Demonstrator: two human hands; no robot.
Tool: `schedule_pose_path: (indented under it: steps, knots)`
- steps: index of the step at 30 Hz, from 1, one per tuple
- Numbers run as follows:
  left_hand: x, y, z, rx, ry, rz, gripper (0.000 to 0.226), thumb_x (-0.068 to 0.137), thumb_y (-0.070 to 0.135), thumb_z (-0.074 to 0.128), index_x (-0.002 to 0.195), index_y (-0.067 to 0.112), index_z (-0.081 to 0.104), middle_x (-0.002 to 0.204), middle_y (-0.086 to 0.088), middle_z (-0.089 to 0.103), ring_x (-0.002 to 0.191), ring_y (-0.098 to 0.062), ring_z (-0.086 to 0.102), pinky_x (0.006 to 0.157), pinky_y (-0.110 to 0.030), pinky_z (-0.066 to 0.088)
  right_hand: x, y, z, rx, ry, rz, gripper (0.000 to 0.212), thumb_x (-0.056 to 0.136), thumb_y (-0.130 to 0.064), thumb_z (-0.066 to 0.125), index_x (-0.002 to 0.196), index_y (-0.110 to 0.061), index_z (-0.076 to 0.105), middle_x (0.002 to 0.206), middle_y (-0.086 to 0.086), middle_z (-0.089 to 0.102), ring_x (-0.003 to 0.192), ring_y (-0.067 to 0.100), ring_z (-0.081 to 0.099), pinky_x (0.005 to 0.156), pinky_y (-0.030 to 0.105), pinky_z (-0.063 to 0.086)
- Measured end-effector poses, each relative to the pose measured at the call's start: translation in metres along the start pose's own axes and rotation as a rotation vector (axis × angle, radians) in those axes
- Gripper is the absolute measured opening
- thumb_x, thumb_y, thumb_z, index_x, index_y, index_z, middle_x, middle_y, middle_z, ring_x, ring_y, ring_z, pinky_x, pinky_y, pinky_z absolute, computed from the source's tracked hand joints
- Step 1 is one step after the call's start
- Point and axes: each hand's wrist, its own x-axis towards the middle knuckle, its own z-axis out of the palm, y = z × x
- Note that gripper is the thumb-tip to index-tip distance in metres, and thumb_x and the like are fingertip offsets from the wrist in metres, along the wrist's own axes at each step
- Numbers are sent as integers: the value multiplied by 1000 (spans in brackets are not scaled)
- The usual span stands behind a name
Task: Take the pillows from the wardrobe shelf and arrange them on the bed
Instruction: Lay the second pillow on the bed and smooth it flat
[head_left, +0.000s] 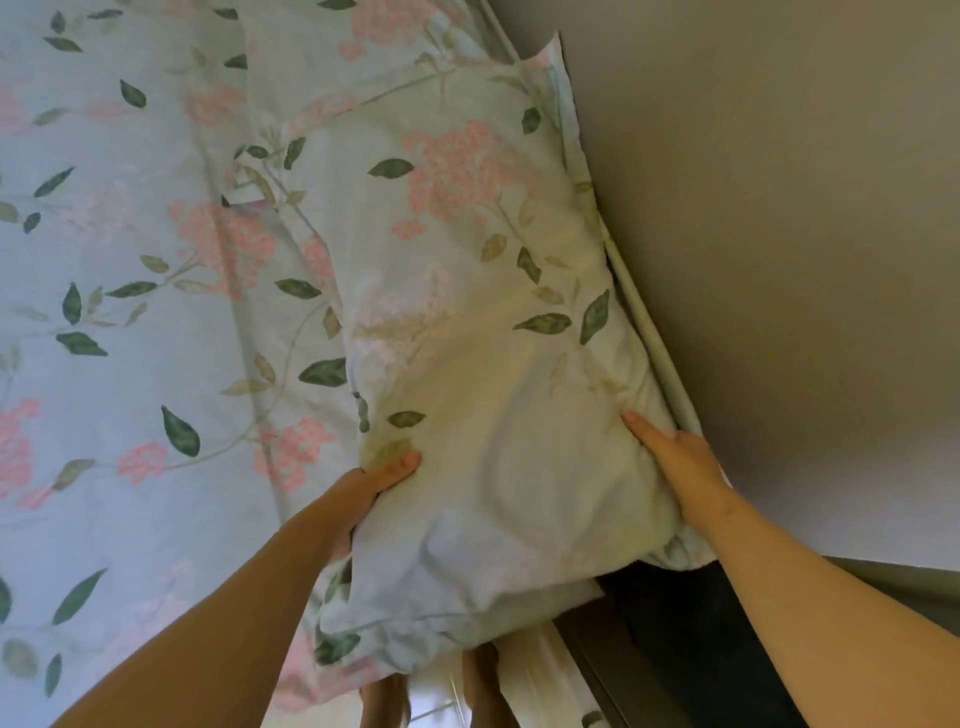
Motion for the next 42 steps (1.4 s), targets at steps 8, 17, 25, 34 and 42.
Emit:
schedule_pose_path:
  steps: [8, 17, 25, 34, 42]
  knots:
    - [-20, -5, -2, -50, -58, -77, 69, 51, 48, 72, 107, 13, 52, 102, -10, 62, 93, -28, 58, 76, -41, 47, -4, 16, -15, 524, -232, 96, 99, 44, -49, 85, 132, -21, 49, 125, 13, 61, 109, 32, 60, 72, 39, 55]
    - [-12, -38, 10, 232, 276, -9, 82, 66, 43, 79, 132, 14, 42, 128, -10, 53, 116, -35, 49, 98, -49, 40, -20, 40, -31, 70, 90, 161, 66, 79, -20, 71, 135, -9, 38, 132, 16, 50, 107, 33, 54, 88, 42, 45]
    - [-12, -61, -18, 311, 126, -180, 82, 56, 28, 87, 126, 6, 52, 119, -16, 62, 110, -36, 57, 104, -47, 42, -24, 47, -35, -413, 233, 65, 45, 88, -31, 59, 118, 3, 54, 116, 24, 59, 106, 39, 55, 86, 41, 42]
    - [-8, -73, 9, 608, 572, -121, 91, 68, 37, 74, 139, 17, 21, 140, -18, 34, 128, -39, 33, 108, -50, 31, -32, 47, -21, -770, 407, 142, 45, 90, -14, 49, 133, -12, 35, 130, 22, 43, 121, 41, 38, 104, 49, 27]
    - [-4, -30, 45, 967, 406, 570, 79, 82, 25, 56, 144, 41, 10, 158, 2, -3, 144, -29, 5, 111, -55, 27, -25, 6, 29, -601, 105, -272, 58, 94, -48, 37, 146, -36, 13, 159, 1, 8, 144, 29, 11, 112, 54, 17]
